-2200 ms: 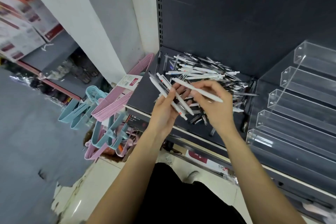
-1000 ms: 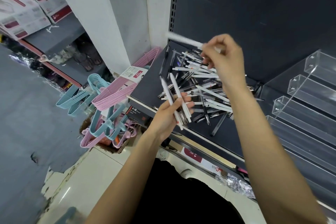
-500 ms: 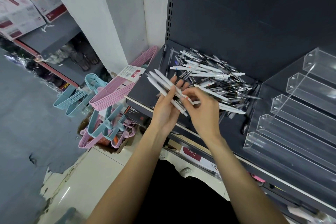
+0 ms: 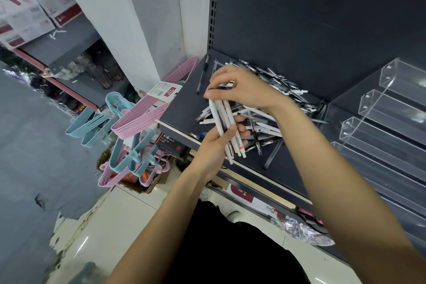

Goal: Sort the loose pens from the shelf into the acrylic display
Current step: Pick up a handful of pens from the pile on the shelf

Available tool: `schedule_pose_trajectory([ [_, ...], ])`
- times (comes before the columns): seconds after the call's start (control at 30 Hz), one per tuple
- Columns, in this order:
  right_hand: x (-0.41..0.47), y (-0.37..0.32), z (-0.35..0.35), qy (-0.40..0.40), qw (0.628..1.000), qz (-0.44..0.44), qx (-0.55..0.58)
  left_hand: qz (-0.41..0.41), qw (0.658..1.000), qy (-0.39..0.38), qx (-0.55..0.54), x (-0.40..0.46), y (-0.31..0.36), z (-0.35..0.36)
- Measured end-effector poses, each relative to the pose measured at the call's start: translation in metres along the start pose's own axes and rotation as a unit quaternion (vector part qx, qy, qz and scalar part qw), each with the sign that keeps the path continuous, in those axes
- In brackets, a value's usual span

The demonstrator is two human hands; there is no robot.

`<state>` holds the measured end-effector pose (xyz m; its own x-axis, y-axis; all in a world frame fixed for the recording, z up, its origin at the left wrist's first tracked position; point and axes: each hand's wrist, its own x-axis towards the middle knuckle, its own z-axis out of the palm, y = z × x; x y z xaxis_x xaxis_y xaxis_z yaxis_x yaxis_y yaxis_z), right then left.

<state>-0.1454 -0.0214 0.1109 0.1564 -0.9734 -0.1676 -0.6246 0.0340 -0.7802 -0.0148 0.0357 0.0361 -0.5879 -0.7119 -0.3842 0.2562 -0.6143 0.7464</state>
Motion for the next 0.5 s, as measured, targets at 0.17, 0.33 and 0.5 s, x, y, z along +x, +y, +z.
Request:
schedule_pose_trajectory([
  [0.17,0.003,-0.012,-0.011,0.138,0.988,-0.012,0.074,-0.015,1.000,0.005,-0.012,-0.002,-0.008,0.000],
  [0.33,-0.031,-0.016,-0.018,0.324,0.939,-0.022,0.116,-0.015,0.991,0.049,-0.126,0.000,-0.002,-0.004],
  [0.5,-0.074,0.016,0.027,0.332,0.907,0.068,0.248,0.026,0.980,0.081,-0.179,0.009,0.008,0.002],
])
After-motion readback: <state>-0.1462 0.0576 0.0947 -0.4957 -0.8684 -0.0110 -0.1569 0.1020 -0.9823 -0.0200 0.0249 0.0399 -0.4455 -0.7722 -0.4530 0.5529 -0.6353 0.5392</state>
